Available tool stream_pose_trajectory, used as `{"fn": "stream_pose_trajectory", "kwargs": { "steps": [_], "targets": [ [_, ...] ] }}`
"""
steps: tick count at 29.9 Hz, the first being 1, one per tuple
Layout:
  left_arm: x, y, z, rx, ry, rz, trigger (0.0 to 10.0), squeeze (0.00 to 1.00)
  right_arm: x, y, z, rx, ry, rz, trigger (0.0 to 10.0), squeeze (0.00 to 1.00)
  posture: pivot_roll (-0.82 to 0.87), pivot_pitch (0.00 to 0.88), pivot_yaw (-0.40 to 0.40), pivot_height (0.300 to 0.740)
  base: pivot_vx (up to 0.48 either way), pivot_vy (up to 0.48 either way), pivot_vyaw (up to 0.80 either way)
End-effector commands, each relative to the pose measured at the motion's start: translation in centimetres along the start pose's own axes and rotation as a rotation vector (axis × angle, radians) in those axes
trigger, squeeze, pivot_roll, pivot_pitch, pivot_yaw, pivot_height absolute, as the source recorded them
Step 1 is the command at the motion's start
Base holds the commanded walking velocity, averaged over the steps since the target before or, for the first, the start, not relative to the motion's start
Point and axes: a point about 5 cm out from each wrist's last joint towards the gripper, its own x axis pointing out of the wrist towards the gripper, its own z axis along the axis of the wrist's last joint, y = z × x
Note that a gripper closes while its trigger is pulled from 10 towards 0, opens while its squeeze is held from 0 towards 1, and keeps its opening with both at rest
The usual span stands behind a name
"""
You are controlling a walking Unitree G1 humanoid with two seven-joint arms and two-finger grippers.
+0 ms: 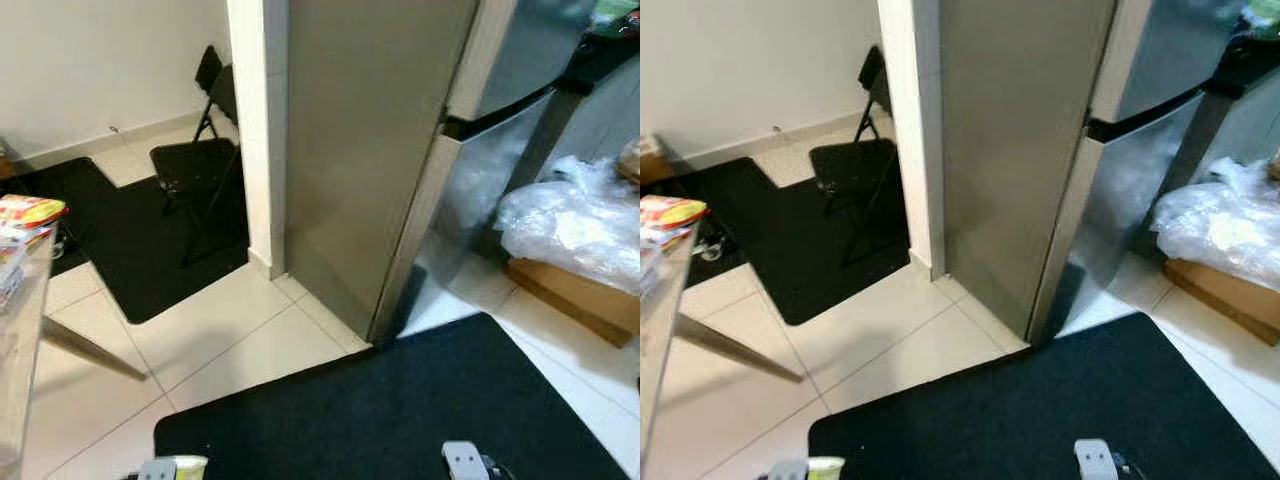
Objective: Restocking fridge
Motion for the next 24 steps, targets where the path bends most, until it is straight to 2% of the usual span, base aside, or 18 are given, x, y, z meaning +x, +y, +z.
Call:
{"fn": "stream_pose_trajectory", "kwargs": {
  "steps": [1, 10, 24],
  "targets": [
    [-0.37, 0.57, -1.11, 0.001, 0.038, 0.014, 10.0, 0.0, 0.16, 0.76, 0.19, -0.017, -0.007, 0.019, 10.0, 0.0, -0.03, 0.0, -0.015, 0.74, 0.375, 0.0, 0.0],
    [-0.32, 0.71, -0.8, 0.015, 0.033, 0.007, 10.0, 0.0, 0.15, 0.67, 0.08, -0.003, -0.003, 0.006, 10.0, 0.0, -0.03, 0.0, -0.008, 0.74, 0.385, 0.0, 0.0],
    [-0.24, 0.36, -0.71, 0.022, 0.029, -0.007, 10.0, 0.0, 0.1, 0.31, 0.14, 0.014, 0.006, -0.004, 10.0, 0.0, -0.03, 0.0, -0.011, 0.74, 0.386, 0.0, -0.78]
  ]
}}
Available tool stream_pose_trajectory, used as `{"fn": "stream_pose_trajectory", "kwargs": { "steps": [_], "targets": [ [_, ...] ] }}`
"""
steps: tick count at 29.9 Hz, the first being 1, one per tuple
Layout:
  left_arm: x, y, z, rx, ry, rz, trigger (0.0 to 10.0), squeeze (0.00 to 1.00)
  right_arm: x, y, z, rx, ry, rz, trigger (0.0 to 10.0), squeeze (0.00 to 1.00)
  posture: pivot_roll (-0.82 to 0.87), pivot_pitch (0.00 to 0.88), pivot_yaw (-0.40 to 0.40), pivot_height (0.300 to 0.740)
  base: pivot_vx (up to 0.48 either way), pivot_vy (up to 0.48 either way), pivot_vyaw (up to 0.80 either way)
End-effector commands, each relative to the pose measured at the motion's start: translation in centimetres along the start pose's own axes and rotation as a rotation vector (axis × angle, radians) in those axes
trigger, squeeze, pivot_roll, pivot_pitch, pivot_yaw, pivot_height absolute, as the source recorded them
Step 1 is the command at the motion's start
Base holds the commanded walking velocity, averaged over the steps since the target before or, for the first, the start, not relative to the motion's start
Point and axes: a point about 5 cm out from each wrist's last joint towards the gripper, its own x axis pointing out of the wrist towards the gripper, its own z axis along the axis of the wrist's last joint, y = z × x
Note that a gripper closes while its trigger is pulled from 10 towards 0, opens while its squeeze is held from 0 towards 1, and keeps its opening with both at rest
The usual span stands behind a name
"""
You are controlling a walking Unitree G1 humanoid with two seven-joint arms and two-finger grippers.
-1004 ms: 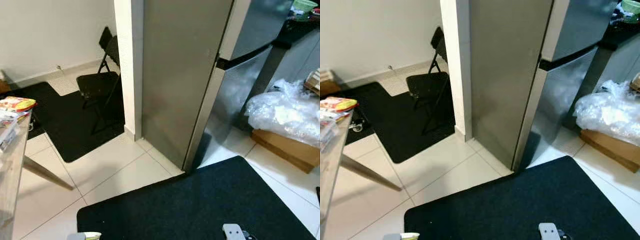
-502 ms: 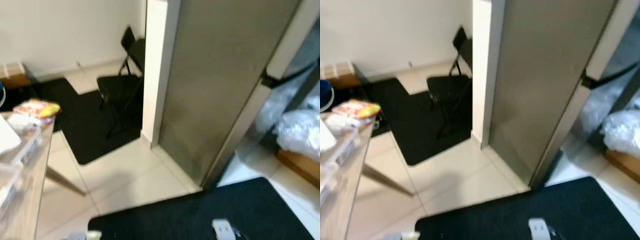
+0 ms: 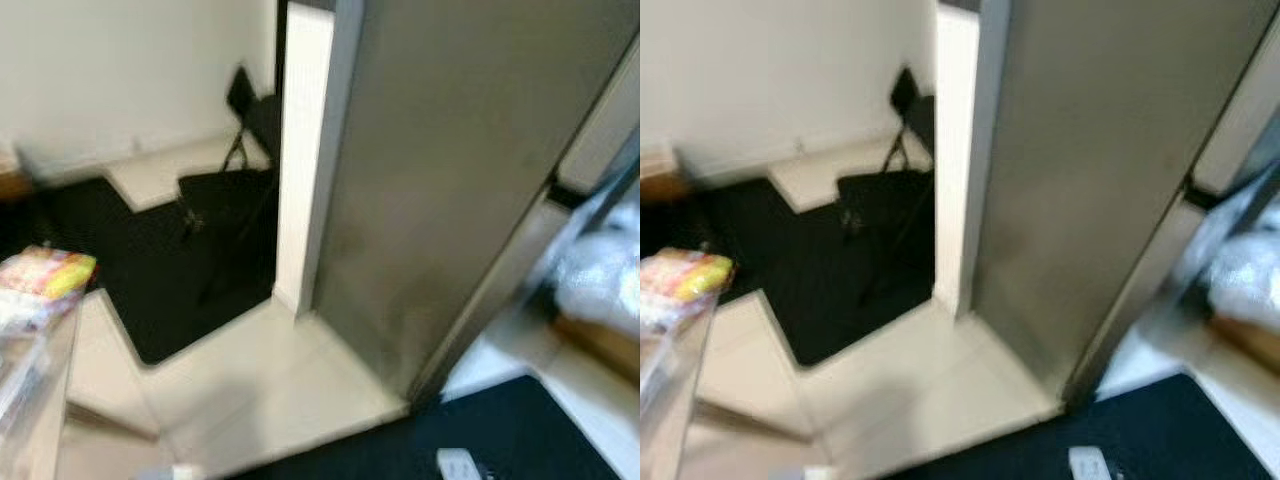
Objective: Restocking fridge
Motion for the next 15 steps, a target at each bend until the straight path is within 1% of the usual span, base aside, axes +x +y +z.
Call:
{"fn": "stream_pose_trajectory", "kwargs": {
  "steps": [1, 7, 8, 11, 15],
  "targets": [
    [0.15, -0.35, 0.36, 0.012, -0.008, -0.012, 10.0, 0.0, -0.12, -0.53, -0.23, 0.004, 0.009, -0.016, 10.0, 0.0, -0.03, 0.0, -0.011, 0.74, 0.386, 0.0, -0.8],
    [0.1, -0.4, 0.1, 0.011, -0.002, -0.013, 10.0, 0.0, -0.13, -0.55, -0.24, 0.009, 0.008, -0.018, 10.0, 0.0, -0.04, 0.0, -0.013, 0.74, 0.385, 0.0, -0.8],
    [0.09, -0.45, 0.05, 0.011, 0.0, -0.014, 10.0, 0.0, -0.14, -0.62, -0.28, 0.028, 0.004, -0.027, 10.0, 0.0, -0.04, 0.0, -0.012, 0.74, 0.382, 0.0, -0.8],
    [0.09, -0.46, 0.04, 0.011, 0.0, -0.014, 10.0, 0.0, -0.15, -0.65, -0.3, 0.033, 0.003, -0.029, 10.0, 0.0, -0.04, 0.0, -0.012, 0.74, 0.382, 0.0, -0.8],
    [0.15, -0.65, 0.18, 0.013, -0.005, -0.019, 10.0, 0.0, -0.16, -0.69, -0.13, 0.012, -0.006, -0.025, 10.0, 0.0, -0.04, 0.0, -0.016, 0.74, 0.386, 0.0, 0.0]
  ]
}}
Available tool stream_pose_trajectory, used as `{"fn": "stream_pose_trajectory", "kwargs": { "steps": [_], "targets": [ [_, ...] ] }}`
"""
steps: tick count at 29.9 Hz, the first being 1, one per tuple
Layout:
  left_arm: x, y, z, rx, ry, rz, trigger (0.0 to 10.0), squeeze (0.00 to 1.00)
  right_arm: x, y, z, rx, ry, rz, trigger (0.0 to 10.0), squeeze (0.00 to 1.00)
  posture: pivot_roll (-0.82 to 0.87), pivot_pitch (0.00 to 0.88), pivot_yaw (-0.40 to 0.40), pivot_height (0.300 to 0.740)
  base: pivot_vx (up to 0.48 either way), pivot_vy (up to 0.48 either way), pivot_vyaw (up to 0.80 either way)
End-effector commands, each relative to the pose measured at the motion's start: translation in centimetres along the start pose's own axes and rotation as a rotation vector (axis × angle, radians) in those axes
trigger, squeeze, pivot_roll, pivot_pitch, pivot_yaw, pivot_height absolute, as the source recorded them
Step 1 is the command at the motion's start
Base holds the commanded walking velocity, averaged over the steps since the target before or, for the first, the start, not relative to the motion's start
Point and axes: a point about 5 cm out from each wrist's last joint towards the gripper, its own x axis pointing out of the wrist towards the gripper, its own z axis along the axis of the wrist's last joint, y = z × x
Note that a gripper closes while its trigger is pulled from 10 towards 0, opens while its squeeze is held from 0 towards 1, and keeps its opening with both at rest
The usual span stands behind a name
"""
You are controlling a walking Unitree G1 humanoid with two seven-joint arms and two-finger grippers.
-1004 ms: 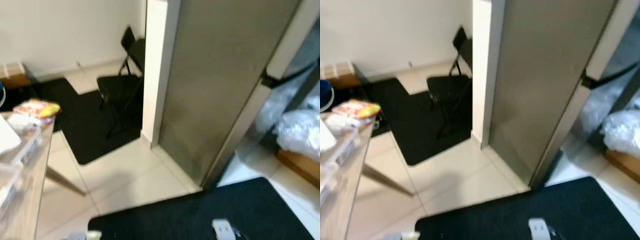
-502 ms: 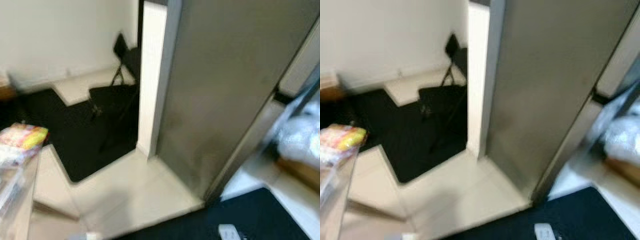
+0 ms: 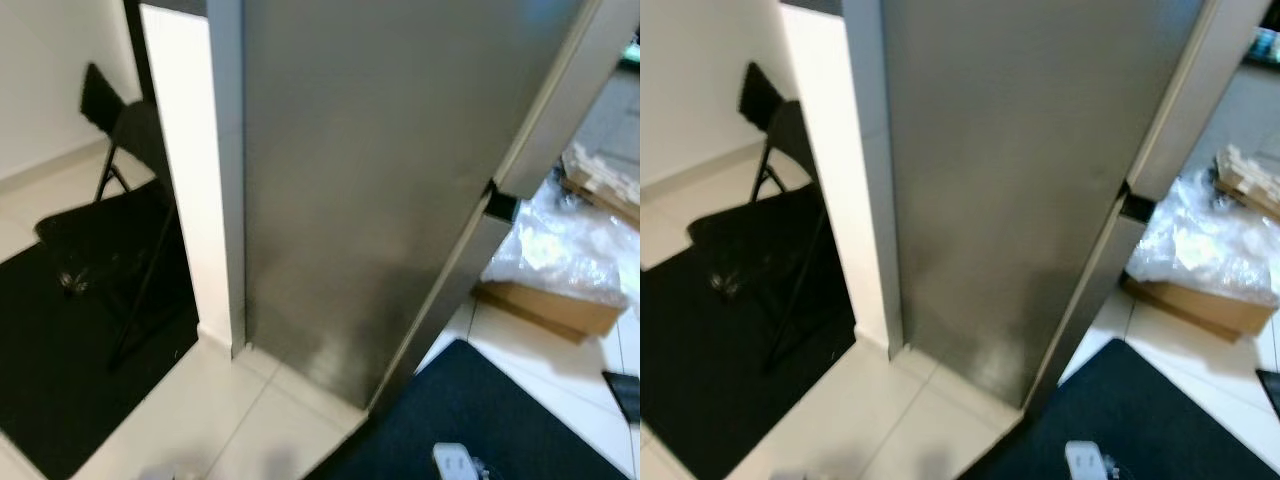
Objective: Restocking fridge
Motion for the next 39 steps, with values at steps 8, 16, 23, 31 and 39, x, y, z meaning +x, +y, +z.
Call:
{"fn": "stream_pose_trajectory", "kwargs": {
  "steps": [8, 16, 23, 31, 39],
  "targets": [
    [0.03, -0.58, -0.23, -0.003, -0.001, -0.014, 10.0, 0.0, -0.06, -0.46, 0.42, -0.001, -0.017, -0.01, 10.0, 0.0, -0.04, 0.0, -0.015, 0.74, 0.324, 0.0, 0.0],
    [0.05, -0.68, -0.18, -0.003, -0.002, -0.022, 10.0, 0.0, -0.06, -0.43, 0.23, -0.011, -0.002, -0.012, 10.0, 0.0, -0.04, 0.0, -0.016, 0.74, 0.0, 0.0, -0.25],
    [0.06, -0.77, -0.18, 0.0, -0.002, -0.024, 10.0, 0.0, -0.07, -0.46, 0.16, 0.009, 0.0, -0.012, 10.0, 0.0, -0.04, 0.0, -0.016, 0.74, 0.0, 0.0, -0.78],
    [0.12, -0.94, -0.04, 0.002, -0.008, -0.03, 10.0, 0.0, -0.06, -0.42, 0.2, 0.014, -0.001, -0.008, 10.0, 0.0, -0.04, 0.0, -0.016, 0.74, 0.0, 0.0, -0.78],
    [0.11, -0.89, -0.02, 0.006, -0.009, -0.028, 10.0, 0.0, -0.03, -0.3, 0.24, 0.014, -0.003, -0.004, 10.0, 0.0, -0.04, 0.0, -0.016, 0.74, 0.0, 0.0, -0.78]
  ]
}}
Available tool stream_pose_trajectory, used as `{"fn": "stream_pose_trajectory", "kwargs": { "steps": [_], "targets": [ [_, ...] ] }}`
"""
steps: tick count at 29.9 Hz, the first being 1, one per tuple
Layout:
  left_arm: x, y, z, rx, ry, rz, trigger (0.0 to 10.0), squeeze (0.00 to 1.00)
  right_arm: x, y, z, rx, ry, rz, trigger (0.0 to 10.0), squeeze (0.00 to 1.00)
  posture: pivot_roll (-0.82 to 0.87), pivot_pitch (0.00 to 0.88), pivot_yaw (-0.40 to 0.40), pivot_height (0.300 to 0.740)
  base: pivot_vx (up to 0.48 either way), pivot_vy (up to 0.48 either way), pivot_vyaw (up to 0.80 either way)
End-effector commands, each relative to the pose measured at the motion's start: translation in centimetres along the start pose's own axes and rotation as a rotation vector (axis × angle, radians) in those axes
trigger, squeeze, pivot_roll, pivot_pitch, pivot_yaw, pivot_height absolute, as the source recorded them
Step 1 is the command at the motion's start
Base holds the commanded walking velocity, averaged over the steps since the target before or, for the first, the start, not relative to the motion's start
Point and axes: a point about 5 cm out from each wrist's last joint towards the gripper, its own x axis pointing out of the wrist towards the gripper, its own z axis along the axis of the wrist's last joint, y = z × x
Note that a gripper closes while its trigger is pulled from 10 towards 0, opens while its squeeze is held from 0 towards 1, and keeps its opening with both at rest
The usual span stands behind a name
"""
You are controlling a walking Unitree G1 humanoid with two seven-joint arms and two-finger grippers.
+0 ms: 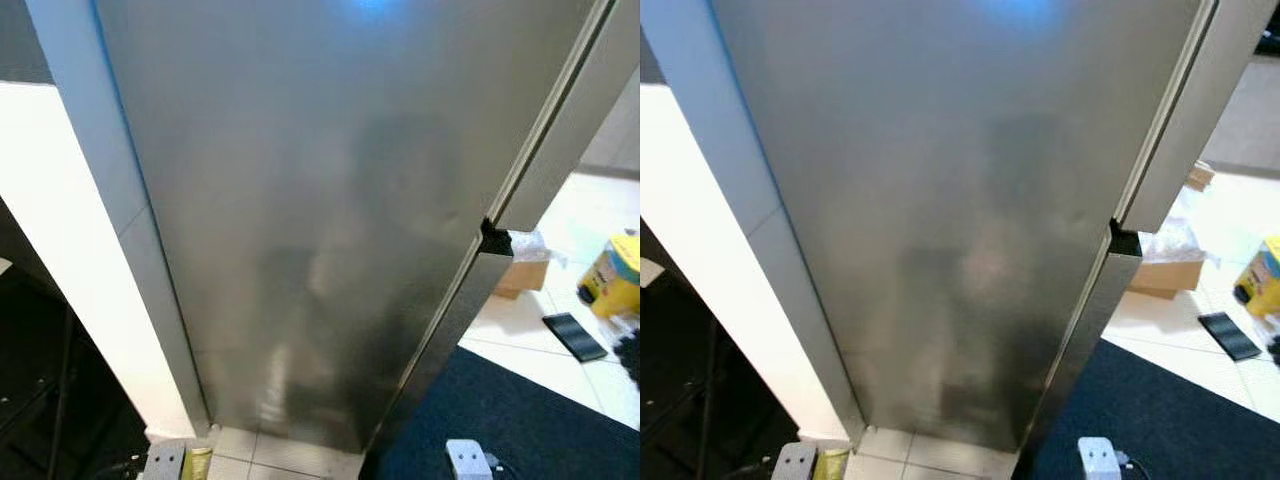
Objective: Restocking fridge
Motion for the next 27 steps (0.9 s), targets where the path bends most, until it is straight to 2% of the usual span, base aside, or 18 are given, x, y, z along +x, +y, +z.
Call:
{"fn": "stream_pose_trajectory", "kwargs": {
  "steps": [1, 10, 16, 21, 25, 27],
  "targets": [
    [0.1, -0.3, 0.2, 0.011, 0.0, -0.011, 10.0, 0.0, -0.1, -0.1, -0.4, 0.013, 0.013, 0.0, 10.0, 0.0, -0.04, 0.0, -0.016, 0.74, 0.0, 0.0, -0.78],
    [0.1, -0.3, 0.2, 0.016, -0.001, -0.013, 10.0, 0.0, -0.1, -0.2, -0.1, 0.007, 0.001, 0.001, 10.0, 0.0, -0.04, 0.0, -0.017, 0.74, 0.0, 0.0, -0.78],
    [0.2, -0.4, 0.4, 0.019, -0.006, -0.015, 10.0, 0.0, 0.0, -0.5, 1.6, 0.022, -0.066, -0.001, 10.0, 0.0, -0.04, 0.0, -0.018, 0.74, 0.0, 0.0, -0.79],
    [0.2, -0.4, 0.6, 0.018, -0.01, -0.017, 10.0, 0.0, -0.1, -0.8, 4.7, 0.016, -0.165, 0.001, 10.0, 0.0, -0.04, 0.0, -0.018, 0.74, 0.0, 0.0, -0.79],
    [0.2, -0.4, 0.6, 0.017, -0.011, -0.017, 10.0, 0.0, -0.1, -0.8, 5.3, 0.017, -0.184, 0.006, 10.0, 0.0, -0.04, 0.0, -0.018, 0.74, 0.0, 0.0, -0.8],
    [0.2, -0.5, 0.4, 0.014, -0.007, -0.017, 10.0, 0.0, -0.2, -0.6, 7.0, -0.006, -0.235, 0.015, 10.0, 0.0, -0.04, 0.0, -0.018, 0.74, 0.0, 0.0, -0.8]
  ]
}}
